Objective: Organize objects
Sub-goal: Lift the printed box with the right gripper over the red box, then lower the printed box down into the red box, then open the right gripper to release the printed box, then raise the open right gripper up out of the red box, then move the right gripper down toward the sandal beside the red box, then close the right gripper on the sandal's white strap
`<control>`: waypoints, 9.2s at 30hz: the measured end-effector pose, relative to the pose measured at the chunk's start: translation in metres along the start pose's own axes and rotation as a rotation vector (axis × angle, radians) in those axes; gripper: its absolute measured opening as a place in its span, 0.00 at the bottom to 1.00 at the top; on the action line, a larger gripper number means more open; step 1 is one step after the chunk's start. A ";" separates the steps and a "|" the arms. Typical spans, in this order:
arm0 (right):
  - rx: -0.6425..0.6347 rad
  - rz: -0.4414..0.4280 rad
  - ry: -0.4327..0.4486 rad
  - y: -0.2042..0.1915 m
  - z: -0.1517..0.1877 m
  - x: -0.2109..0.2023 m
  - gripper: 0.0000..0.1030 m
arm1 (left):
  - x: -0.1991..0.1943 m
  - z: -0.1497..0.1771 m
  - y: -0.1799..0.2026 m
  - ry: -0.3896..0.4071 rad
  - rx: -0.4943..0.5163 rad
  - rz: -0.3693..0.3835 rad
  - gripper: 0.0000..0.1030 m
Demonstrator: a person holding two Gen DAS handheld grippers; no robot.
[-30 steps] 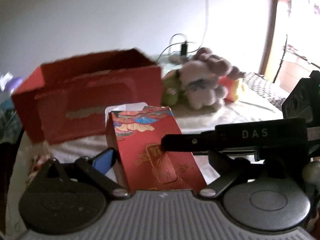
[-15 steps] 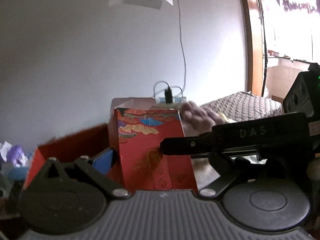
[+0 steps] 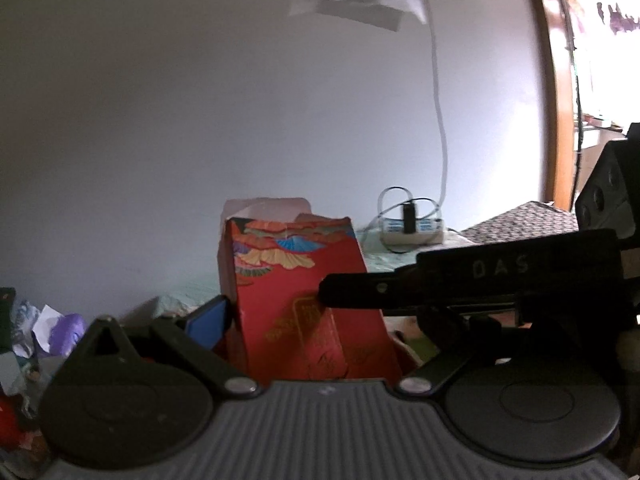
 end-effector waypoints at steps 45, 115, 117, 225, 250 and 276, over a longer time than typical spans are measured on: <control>0.097 0.289 -0.660 0.080 0.067 0.122 0.36 | 0.133 0.114 -0.054 -0.477 -0.108 0.037 0.92; 0.203 0.189 -0.213 0.085 0.038 0.102 0.36 | 0.176 0.141 -0.115 -0.757 -0.511 -0.084 0.56; 0.201 0.187 -0.214 0.084 0.038 0.102 0.36 | 0.177 0.142 -0.114 -0.776 -0.497 -0.079 0.57; -0.047 0.027 -0.276 -0.027 0.164 0.027 0.37 | -0.067 0.184 -0.103 -0.303 -0.403 -0.499 0.91; 0.171 -0.085 -0.350 0.007 0.223 0.057 0.33 | -0.027 0.259 -0.079 -0.417 -0.384 -0.348 0.91; 0.176 -0.127 -0.411 0.009 0.232 0.053 0.35 | -0.016 0.270 -0.075 -0.373 -0.426 -0.305 0.53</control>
Point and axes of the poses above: each gripper's, at about its wrist camera, not at the fingertips, and x roughly the way its jaws point, y to its right, z to its underside, the point moved 9 cm from there along x, roughly the way its jaws point, and after that the axes turned 7 degrees about -z, right-handed, at the moved point
